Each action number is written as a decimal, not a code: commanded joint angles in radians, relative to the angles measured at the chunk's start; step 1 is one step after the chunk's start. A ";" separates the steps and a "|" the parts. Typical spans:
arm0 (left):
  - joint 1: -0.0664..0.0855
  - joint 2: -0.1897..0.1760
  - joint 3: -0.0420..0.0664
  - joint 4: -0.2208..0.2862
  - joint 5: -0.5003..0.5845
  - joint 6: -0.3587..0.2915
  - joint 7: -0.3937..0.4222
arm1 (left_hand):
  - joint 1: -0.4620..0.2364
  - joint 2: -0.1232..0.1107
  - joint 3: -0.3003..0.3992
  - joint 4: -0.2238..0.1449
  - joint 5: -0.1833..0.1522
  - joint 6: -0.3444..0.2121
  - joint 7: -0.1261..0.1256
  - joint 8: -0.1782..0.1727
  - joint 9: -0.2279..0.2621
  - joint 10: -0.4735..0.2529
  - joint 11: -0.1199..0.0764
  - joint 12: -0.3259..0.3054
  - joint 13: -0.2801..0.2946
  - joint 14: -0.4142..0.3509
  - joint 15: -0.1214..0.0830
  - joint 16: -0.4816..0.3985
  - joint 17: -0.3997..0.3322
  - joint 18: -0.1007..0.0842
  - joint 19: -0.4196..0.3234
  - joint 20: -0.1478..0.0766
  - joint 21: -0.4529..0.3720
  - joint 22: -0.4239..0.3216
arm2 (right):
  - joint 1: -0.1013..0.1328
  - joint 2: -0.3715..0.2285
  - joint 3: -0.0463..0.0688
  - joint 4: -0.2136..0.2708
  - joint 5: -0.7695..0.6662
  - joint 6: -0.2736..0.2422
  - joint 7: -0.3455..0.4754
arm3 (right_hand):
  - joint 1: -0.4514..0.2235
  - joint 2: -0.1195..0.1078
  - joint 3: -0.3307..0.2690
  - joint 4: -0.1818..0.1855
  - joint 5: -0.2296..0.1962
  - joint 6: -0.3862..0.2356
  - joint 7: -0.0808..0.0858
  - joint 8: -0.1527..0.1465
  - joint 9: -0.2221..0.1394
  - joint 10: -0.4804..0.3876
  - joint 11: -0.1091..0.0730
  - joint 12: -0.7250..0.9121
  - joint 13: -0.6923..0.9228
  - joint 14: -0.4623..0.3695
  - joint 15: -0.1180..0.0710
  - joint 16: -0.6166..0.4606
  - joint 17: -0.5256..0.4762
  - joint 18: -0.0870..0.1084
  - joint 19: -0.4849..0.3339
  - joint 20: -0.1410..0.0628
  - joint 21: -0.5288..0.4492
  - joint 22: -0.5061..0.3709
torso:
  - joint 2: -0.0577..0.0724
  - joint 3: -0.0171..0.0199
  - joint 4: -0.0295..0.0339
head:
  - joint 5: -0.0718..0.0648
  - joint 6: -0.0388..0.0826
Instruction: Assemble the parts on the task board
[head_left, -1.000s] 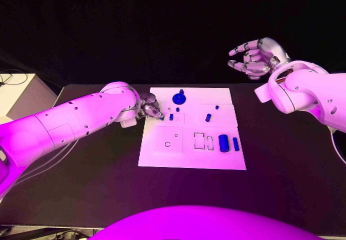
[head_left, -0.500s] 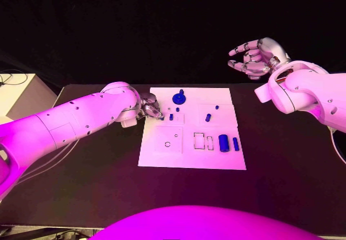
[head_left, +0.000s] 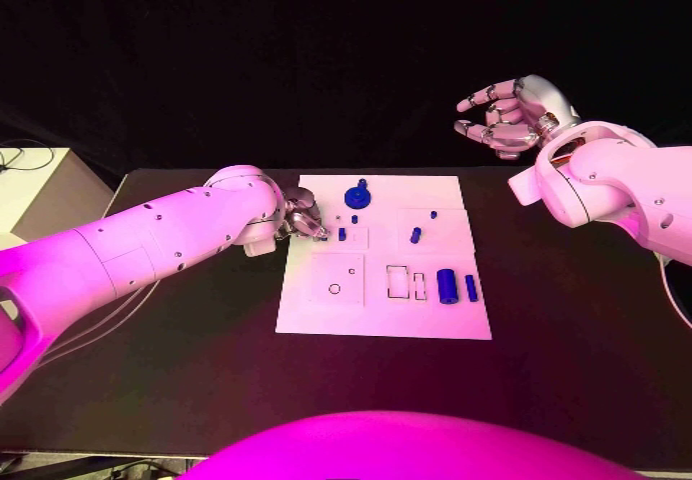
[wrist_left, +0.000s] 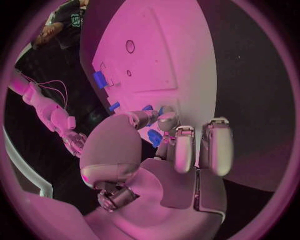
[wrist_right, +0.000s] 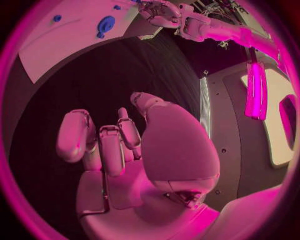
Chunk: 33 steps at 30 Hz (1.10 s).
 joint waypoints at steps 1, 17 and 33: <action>-0.003 0.008 -0.004 0.001 -0.001 0.026 0.000 | 0.001 0.012 0.178 -0.178 0.005 -0.001 -0.008 -0.003 -0.001 0.007 -0.001 -0.004 -0.001 0.104 -0.007 0.003 0.263 -0.017 0.014 -0.008 0.004 0.073 | 0.000 0.000 0.000 0.002 -0.008 0.010 0.007 | -0.006 0.000 0.005 0.000 0.003 -0.006 0.002 0.002 -0.001 -0.003 0.000 -0.003 -0.001 0.062 -0.001 -0.006 0.087 0.009 -0.005 -0.001 -0.006 -0.001 | 0.000 0.0000 0.0002 | 0.000 0.000; -0.003 0.016 -0.008 -0.018 0.036 -0.023 -0.042 | -0.036 0.019 -0.013 -0.112 -0.031 -0.022 0.004 -0.071 -0.048 -0.016 0.012 -0.034 -0.039 0.104 0.003 0.003 0.263 -0.016 0.011 0.000 -0.001 0.070 | 0.000 -0.002 0.000 0.005 -0.008 0.010 0.008 | -0.007 0.000 0.005 0.000 0.003 -0.007 0.002 0.003 -0.001 -0.004 0.000 -0.004 -0.002 0.062 -0.001 -0.006 0.087 0.009 -0.006 -0.001 -0.008 -0.002 | 0.000 -0.0005 0.0006 | -0.002 0.000; -0.003 0.008 -0.009 -0.009 0.050 -0.033 -0.041 | -0.048 -0.042 -0.196 -0.039 -0.030 -0.027 0.028 -0.132 -0.106 -0.059 0.032 -0.052 -0.075 0.103 0.020 0.002 0.262 -0.014 0.007 0.013 -0.008 0.063 | 0.000 -0.003 0.000 0.005 -0.008 0.009 0.009 | -0.008 -0.001 0.006 0.000 0.003 -0.007 0.002 0.003 -0.001 -0.006 0.000 -0.005 -0.004 0.061 -0.001 -0.007 0.084 0.010 -0.007 -0.001 -0.011 -0.004 | -0.001 -0.0009 0.0006 | -0.004 0.000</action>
